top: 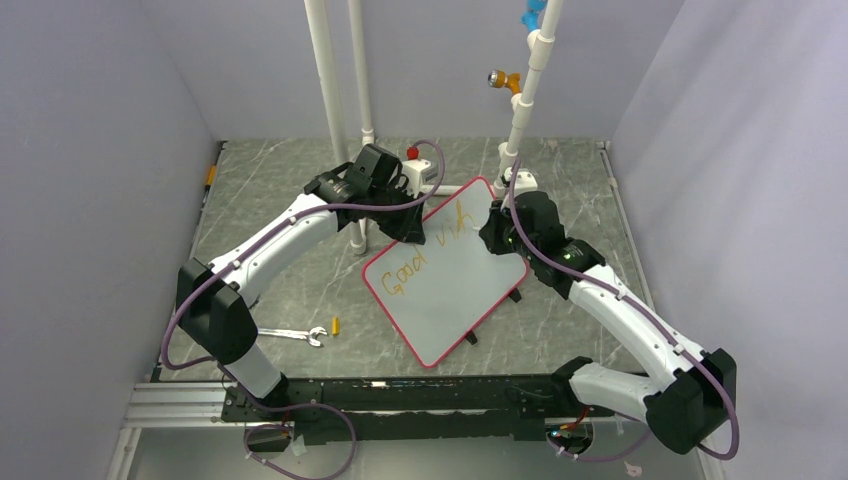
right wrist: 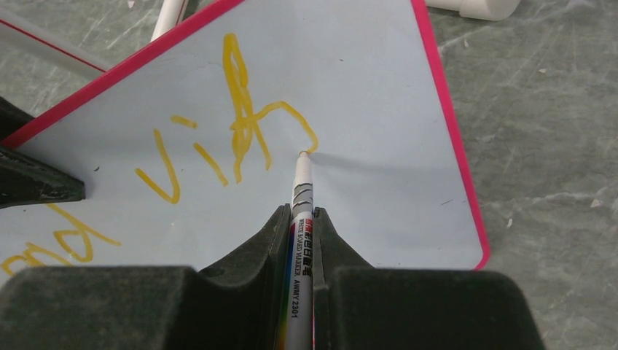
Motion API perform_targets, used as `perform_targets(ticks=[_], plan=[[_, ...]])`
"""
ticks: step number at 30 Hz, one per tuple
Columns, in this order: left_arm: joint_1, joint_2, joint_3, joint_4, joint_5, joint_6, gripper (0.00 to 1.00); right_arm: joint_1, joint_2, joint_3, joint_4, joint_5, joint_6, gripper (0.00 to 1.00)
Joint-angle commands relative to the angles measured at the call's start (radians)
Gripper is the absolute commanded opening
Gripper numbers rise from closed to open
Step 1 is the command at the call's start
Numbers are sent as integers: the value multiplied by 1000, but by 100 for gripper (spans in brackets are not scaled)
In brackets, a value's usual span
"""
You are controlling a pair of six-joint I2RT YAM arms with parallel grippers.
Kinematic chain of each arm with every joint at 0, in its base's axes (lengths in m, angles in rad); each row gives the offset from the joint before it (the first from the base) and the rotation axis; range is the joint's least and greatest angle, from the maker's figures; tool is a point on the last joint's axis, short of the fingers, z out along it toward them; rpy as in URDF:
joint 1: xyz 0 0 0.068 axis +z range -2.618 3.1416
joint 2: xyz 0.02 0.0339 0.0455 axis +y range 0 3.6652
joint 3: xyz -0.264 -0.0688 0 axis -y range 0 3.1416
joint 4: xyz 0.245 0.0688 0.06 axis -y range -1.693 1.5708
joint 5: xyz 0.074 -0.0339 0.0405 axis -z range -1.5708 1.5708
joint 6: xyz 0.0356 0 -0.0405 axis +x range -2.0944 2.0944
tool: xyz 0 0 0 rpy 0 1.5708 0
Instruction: Write a sentence on the whiteboard
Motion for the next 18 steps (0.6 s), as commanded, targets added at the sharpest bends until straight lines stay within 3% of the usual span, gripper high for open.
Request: perform_targets(ticks=[1, 18], plan=[[-13, -18, -7, -5, -79, 97, 0, 3, -16, -11, 20, -78, 23, 0], [-12, -21, -8, -6, -82, 98, 0, 4, 11, 40, 51, -155, 39, 0]])
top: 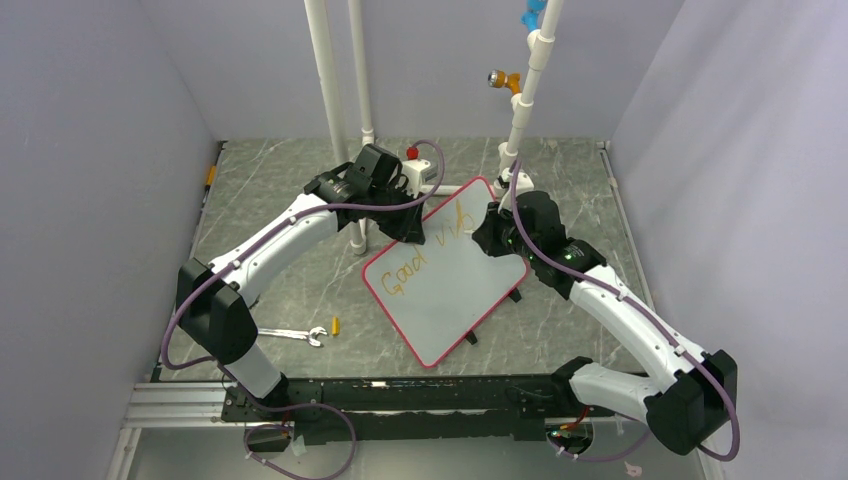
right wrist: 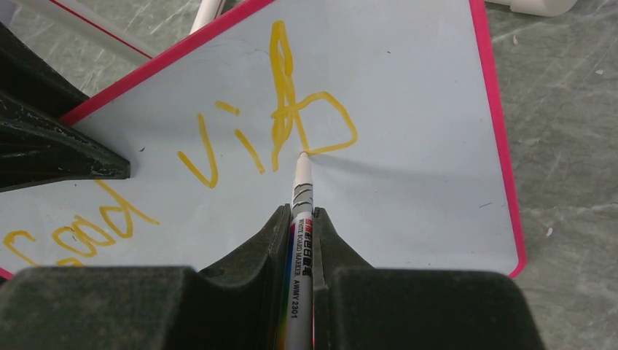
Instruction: Write a sentence on the whiteboard
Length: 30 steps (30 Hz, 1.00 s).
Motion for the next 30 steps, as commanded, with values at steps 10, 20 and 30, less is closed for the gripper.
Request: perform_targets(ticks=[10, 20, 30], plan=[[-12, -22, -9, -5, -81, 100, 0, 5, 60, 92, 58, -23, 11, 0], [-12, -21, -9, -5, -82, 99, 0, 5, 75, 151, 40, -13, -4, 0], [-13, -19, -9, -5, -83, 100, 0, 4, -18, 217, -56, 73, -16, 0]])
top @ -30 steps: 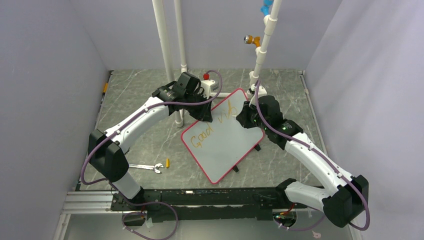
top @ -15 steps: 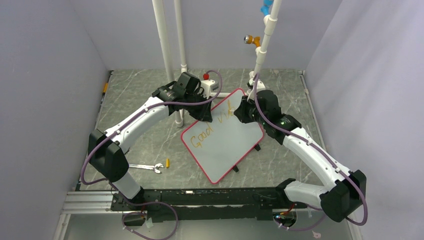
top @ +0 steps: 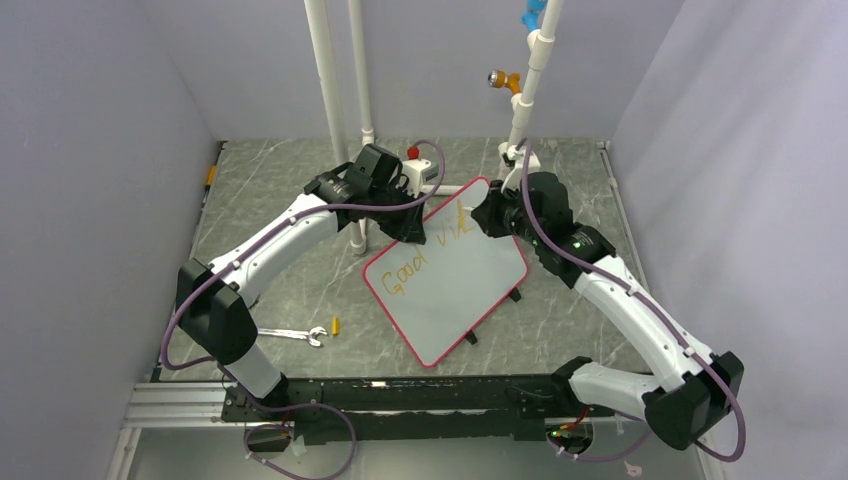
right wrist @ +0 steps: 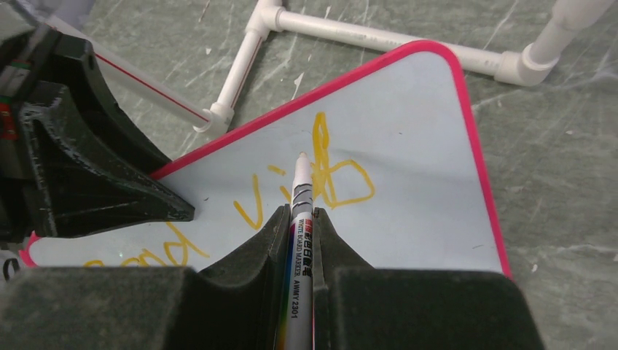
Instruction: Write a sentence on the whiteboard
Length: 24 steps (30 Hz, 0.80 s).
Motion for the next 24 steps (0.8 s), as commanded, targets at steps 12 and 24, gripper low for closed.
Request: perform_targets(ticks=[12, 24], plan=[[-12, -24, -12, -7, -86, 99, 0, 1, -98, -21, -17, 129, -16, 0], [-12, -25, -14, -4, -90, 100, 0, -38, -91, -75, 3, 127, -20, 0]])
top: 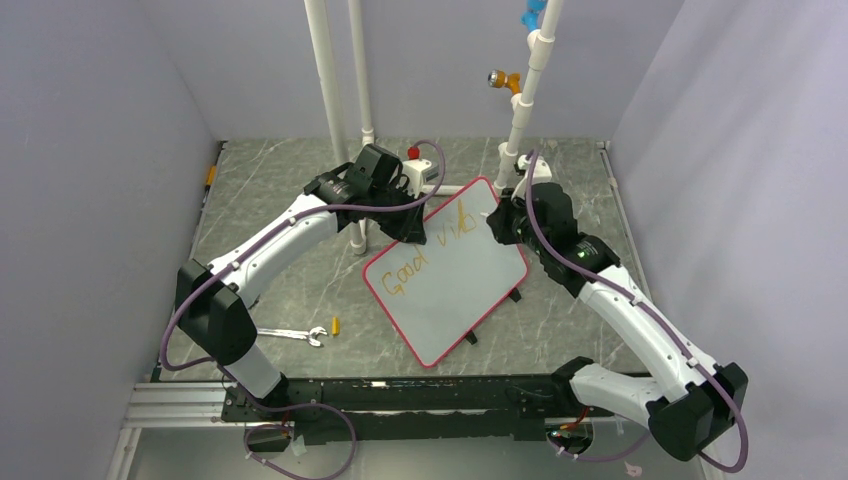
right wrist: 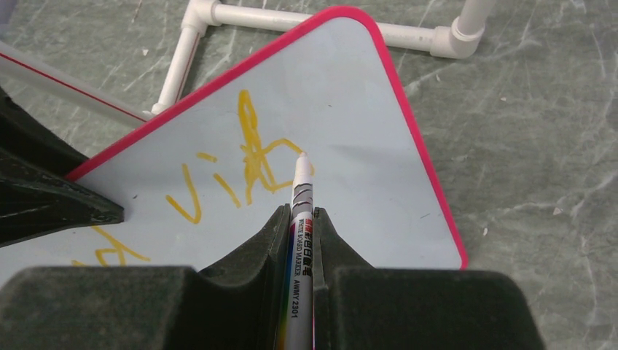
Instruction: Write a sentence on the whiteboard
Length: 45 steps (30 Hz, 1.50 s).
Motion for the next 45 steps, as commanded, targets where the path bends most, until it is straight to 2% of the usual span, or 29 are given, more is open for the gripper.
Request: perform_targets(ticks=[1, 11, 33, 45], plan=[[-9, -21, -14, -5, -91, 100, 0, -33, -13, -7, 35, -12, -8, 0], [-9, -25, -15, -5, -90, 102, 0, -114, -25, -37, 57, -98, 11, 0], [-9, -32, -16, -3, -88, 100, 0, -124, -52, -68, 91, -160, 19, 0], [-10, -35, -16, -3, -88, 100, 0, -126, -5, -44, 111, -150, 12, 0]])
